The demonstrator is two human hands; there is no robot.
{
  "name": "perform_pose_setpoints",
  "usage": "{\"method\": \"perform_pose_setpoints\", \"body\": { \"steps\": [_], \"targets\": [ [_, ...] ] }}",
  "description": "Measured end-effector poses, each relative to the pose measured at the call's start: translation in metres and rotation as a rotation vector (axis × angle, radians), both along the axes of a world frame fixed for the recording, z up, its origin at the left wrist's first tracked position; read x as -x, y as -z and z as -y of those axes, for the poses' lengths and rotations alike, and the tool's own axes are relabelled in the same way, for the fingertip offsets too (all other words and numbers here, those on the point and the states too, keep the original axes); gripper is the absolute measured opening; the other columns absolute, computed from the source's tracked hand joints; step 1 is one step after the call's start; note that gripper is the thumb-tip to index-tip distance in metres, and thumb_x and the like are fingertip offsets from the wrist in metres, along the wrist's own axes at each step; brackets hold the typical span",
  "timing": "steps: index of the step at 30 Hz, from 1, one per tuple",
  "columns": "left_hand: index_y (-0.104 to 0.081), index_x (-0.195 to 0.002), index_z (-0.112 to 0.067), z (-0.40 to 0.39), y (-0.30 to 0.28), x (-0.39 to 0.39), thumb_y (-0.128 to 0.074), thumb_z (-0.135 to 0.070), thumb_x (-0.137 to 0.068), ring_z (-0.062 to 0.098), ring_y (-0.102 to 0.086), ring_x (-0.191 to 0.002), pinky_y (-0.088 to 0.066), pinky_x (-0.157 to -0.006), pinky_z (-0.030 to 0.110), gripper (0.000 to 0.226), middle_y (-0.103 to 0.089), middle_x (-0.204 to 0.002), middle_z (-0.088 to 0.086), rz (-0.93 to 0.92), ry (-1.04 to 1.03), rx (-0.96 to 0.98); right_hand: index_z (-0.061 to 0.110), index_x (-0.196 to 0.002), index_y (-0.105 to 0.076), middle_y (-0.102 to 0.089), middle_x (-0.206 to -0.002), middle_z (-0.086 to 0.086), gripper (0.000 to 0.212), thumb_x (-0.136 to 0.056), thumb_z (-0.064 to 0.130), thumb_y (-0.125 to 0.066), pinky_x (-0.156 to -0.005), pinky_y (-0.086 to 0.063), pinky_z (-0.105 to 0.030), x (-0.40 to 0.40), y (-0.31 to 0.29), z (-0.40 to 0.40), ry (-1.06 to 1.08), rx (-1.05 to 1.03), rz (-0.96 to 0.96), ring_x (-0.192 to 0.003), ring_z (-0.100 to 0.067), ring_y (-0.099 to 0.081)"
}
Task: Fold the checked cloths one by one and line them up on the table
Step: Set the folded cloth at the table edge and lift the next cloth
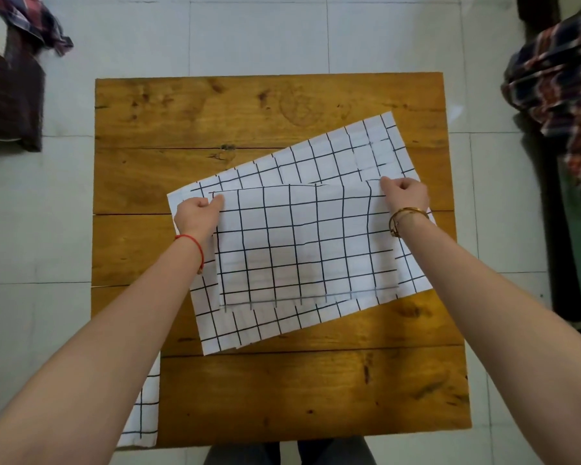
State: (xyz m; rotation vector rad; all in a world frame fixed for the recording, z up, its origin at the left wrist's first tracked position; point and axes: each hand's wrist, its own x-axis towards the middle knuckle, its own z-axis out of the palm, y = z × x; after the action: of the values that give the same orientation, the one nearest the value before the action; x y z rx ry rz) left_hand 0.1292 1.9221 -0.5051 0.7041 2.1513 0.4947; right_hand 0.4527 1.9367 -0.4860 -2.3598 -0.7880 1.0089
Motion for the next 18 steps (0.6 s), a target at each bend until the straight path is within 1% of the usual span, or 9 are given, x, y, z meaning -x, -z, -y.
{"method": "perform_pose_setpoints", "body": {
  "steps": [2, 3, 6, 10, 12, 13, 14, 16, 18],
  "targets": [
    [-0.056, -0.068, -0.017, -0.001, 0.003, -0.001, -0.066, -0.033, -0.087, 0.016, -0.054, -0.093, -0.047, -0.097, 0.033, 0.027, -0.059, -0.093, -0.004, -0.002, -0.025, -0.016, 0.019, -0.06, -0.049, -0.049, -0.062, 0.007, 0.024, -0.082, 0.02, -0.059, -0.063, -0.043, -0.021, -0.003, 0.003, -0.002, 0.042, -0.055, -0.022, -0.061, -0.009, -0.045],
    [-0.057, -0.068, -0.019, -0.001, 0.004, -0.002, -0.067, -0.032, -0.087, 0.016, -0.055, -0.092, -0.047, -0.097, 0.033, 0.025, -0.06, -0.089, -0.004, -0.005, -0.03, -0.028, 0.016, -0.064, -0.053, -0.049, -0.062, 0.007, 0.018, -0.082, 0.018, -0.059, -0.059, -0.043, -0.016, -0.004, 0.003, -0.002, 0.059, -0.082, -0.021, -0.061, -0.008, -0.045],
    [-0.062, -0.077, -0.017, 0.0, 0.004, -0.007, -0.069, -0.029, -0.086, 0.016, -0.055, -0.08, -0.05, -0.091, 0.031, 0.017, -0.057, -0.071, -0.009, -0.015, 0.016, -0.077, 0.012, -0.079, -0.059, -0.047, -0.063, 0.006, 0.006, -0.083, 0.016, -0.057, -0.045, -0.034, -0.002, -0.007, 0.005, 0.0, 0.09, -0.15, 0.008, -0.058, -0.005, -0.041],
    [-0.065, -0.095, -0.01, 0.0, 0.002, -0.016, -0.071, -0.027, -0.085, 0.012, -0.051, -0.073, -0.05, -0.083, 0.029, 0.021, -0.053, -0.07, -0.006, -0.053, 0.103, -0.132, 0.01, -0.089, -0.06, -0.047, -0.065, 0.008, 0.008, -0.086, 0.018, -0.058, -0.049, -0.036, 0.0, -0.013, 0.01, 0.005, 0.155, -0.183, 0.021, -0.059, -0.003, -0.042],
    [-0.06, -0.103, -0.01, 0.002, 0.0, -0.019, -0.075, -0.025, -0.081, 0.012, -0.05, -0.071, -0.048, -0.077, 0.029, 0.03, -0.052, -0.071, -0.005, -0.069, 0.156, -0.152, 0.01, -0.1, -0.058, -0.054, -0.076, 0.006, 0.019, -0.087, 0.024, -0.061, -0.064, -0.045, -0.006, -0.015, 0.011, 0.007, 0.181, -0.195, 0.059, -0.069, -0.005, -0.05],
    [-0.056, -0.105, -0.011, 0.004, 0.0, -0.02, -0.077, -0.023, -0.079, 0.014, -0.052, -0.073, -0.047, -0.075, 0.03, 0.036, -0.053, -0.074, -0.003, -0.09, 0.191, -0.177, 0.009, -0.104, -0.056, -0.057, -0.085, 0.002, 0.025, -0.087, 0.027, -0.062, -0.074, -0.05, -0.017, -0.016, 0.011, 0.008, 0.164, -0.197, 0.135, -0.079, -0.01, -0.054],
    [-0.053, -0.108, -0.012, 0.006, -0.001, -0.021, -0.079, -0.023, -0.077, 0.017, -0.054, -0.079, -0.046, -0.073, 0.031, 0.041, -0.054, -0.079, 0.001, -0.137, 0.246, -0.211, 0.009, -0.108, -0.053, -0.058, -0.096, -0.003, 0.03, -0.087, 0.03, -0.061, -0.082, -0.049, -0.027, -0.015, 0.01, 0.009, 0.117, -0.188, 0.251, -0.09, -0.016, -0.055],
    [-0.05, -0.117, -0.014, 0.01, -0.002, -0.023, -0.079, -0.022, -0.075, 0.023, -0.052, -0.097, -0.047, -0.08, 0.036, 0.051, -0.056, -0.1, 0.005, -0.317, 0.441, -0.267, 0.009, -0.114, -0.052, -0.056, -0.11, -0.008, 0.034, -0.089, 0.032, -0.056, -0.089, -0.043, -0.035, -0.006, 0.008, 0.01, -0.078, -0.182, 0.489, -0.104, -0.023, -0.05],
    [-0.046, -0.13, -0.015, 0.013, -0.002, -0.026, -0.074, -0.021, -0.079, 0.027, -0.044, -0.115, -0.044, -0.093, 0.04, 0.059, -0.051, -0.123, 0.007, -0.46, 0.672, -0.302, 0.011, -0.119, -0.052, -0.055, -0.118, -0.006, 0.035, -0.091, 0.031, -0.05, -0.093, -0.038, -0.035, 0.012, 0.005, 0.011, -0.379, -0.263, 0.57, -0.112, -0.023, -0.048]
  ]
}}
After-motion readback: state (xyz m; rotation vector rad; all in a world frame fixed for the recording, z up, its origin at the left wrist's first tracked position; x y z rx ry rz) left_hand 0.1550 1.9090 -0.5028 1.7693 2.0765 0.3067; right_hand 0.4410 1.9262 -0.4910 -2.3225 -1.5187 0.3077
